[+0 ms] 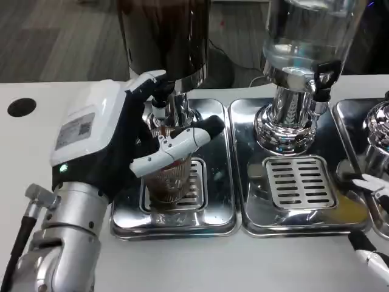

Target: Grasp the cup under the faucet to collect the drink, then remove the cup.

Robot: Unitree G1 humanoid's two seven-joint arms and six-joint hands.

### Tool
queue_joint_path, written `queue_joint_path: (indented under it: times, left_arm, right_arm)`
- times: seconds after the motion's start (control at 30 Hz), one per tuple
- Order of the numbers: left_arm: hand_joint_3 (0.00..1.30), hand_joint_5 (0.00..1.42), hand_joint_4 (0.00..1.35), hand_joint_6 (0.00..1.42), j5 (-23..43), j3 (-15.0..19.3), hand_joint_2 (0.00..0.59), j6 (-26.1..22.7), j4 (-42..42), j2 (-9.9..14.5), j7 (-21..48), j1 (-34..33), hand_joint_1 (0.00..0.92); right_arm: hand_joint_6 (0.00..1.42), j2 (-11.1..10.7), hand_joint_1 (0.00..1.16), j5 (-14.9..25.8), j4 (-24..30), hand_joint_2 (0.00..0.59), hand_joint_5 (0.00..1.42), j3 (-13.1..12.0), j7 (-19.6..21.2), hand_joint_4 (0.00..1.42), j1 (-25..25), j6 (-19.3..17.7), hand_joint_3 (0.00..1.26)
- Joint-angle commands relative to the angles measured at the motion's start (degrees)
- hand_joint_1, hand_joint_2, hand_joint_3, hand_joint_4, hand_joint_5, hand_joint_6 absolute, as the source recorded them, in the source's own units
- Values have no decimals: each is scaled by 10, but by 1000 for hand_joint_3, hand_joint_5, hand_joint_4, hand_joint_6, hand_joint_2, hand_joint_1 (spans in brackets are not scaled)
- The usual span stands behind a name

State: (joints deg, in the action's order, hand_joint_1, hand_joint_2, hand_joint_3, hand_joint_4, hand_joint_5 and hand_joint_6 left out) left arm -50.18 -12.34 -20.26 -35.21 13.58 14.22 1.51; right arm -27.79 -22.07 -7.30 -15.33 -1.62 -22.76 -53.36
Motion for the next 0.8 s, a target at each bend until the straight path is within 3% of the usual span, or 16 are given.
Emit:
queue_joint_path:
  times: [0.03,0.17,0.27,0.4,0.57,0.8]
  left_arm:
    - [337,777,270,884,11,-24,24,14,11,6,24,11,5]
    - [331,777,264,884,12,-20,24,14,9,6,22,11,5]
    - [256,739,172,885,21,-14,23,24,7,1,2,16,5]
    - [123,568,6,875,49,11,16,66,2,-9,-71,34,0]
    - [90,279,0,754,65,39,5,100,4,-15,-115,47,0]
    - [157,249,37,668,42,52,7,105,-5,20,-92,73,0]
  right_arm:
    - [0,-6,533,10,4,390,179,2,3,178,-1,3,272]
    - [0,-6,533,11,3,390,179,4,2,178,-3,4,272]
    - [0,-6,533,13,4,390,179,5,1,178,-3,6,272]
    - [0,-9,533,23,2,390,179,9,-3,178,-4,10,272]
    - [1,-10,534,38,0,390,172,16,-9,178,-4,14,272]
    - [18,-12,527,93,-3,378,181,31,-38,178,-3,37,265]
